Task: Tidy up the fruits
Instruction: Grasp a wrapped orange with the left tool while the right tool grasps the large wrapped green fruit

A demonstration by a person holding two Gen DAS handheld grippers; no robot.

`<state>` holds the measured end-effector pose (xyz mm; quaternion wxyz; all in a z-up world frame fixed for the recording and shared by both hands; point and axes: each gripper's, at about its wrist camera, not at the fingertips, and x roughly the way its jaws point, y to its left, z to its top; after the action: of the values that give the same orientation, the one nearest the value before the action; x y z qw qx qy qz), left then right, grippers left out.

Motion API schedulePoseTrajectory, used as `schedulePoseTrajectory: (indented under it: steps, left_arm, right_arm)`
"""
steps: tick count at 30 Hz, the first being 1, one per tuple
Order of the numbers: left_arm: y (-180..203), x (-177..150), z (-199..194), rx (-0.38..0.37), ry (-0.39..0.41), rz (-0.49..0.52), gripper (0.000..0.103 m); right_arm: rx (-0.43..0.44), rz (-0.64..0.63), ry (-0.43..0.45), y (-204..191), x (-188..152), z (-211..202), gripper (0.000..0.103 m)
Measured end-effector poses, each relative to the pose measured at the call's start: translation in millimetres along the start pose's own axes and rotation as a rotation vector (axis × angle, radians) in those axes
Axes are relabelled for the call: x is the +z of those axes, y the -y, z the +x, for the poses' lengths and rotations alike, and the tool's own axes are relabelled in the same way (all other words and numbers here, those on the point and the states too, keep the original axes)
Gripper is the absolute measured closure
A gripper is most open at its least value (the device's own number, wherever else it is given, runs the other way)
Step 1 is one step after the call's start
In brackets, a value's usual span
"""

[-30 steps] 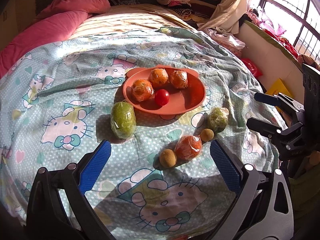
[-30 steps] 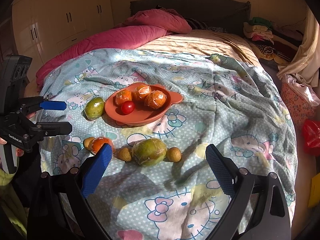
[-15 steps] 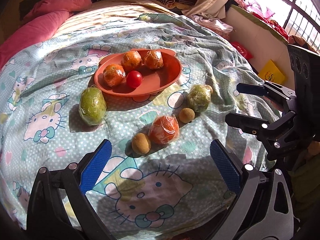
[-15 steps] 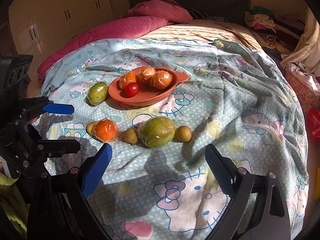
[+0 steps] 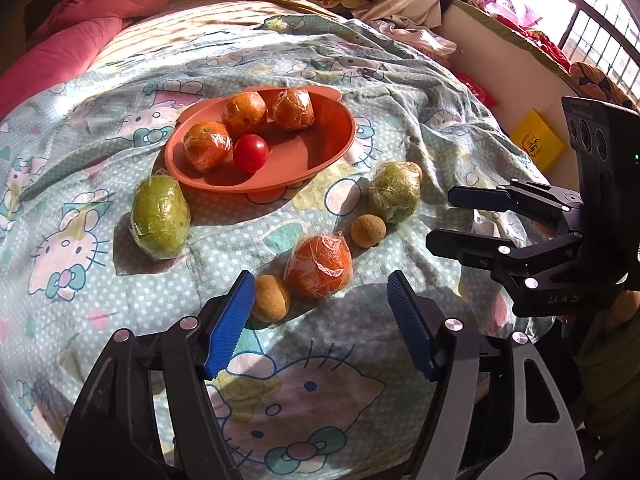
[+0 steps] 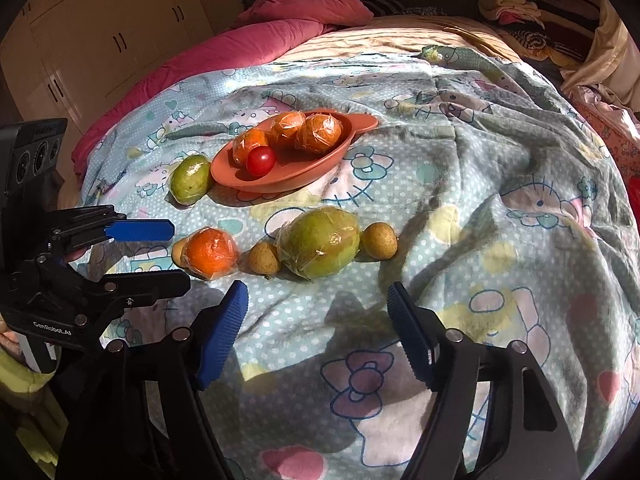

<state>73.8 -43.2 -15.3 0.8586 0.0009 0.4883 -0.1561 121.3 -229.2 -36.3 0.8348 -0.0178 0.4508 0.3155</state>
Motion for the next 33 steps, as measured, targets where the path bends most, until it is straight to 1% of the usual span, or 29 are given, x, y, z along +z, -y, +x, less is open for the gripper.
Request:
schedulePoseTrajectory:
  steps: [2,3,6,8,13,16,22,27,33]
  left_arm:
    - [1,2,2,-0.005,-0.004,0.01,0.051]
    - [2,3,3,-0.006,-0.006,0.015,0.052]
    - [3,6,6,-0.01,-0.011,0.026,0.053]
    - [3,7,9,-0.013,-0.018,0.034,0.063]
    - [3,9,14,-0.017,-0.031,0.041,0.063]
    - [2,10,17,-0.018,-0.035,0.042,0.064]
    - [-1,12,20,-0.027,-0.038,0.034,0.067]
    - [-3,14,23,-0.027,-0.039,0.028,0.072]
    - [-4,15,26,-0.03,-0.042,0.03,0.072]
  right_arm:
    - [0.017,0.019,-0.007,2,1,3,0.039]
    - [0.025,0.027,-0.009,2,2,4,0.042]
    - [0.045,0.058,-0.012,5,6,8,0.043]
    - [0.058,0.079,-0.015,6,9,11,0.043]
    - [0.08,0.136,-0.031,11,19,20,0.043]
    - [0.095,0.175,-0.042,14,23,27,0.047]
    - [0.093,0.215,-0.059,18,30,38,0.05]
    - [0.085,0.213,-0.054,17,34,41,0.054]
    - [0.086,0.203,-0.047,18,34,39,0.056]
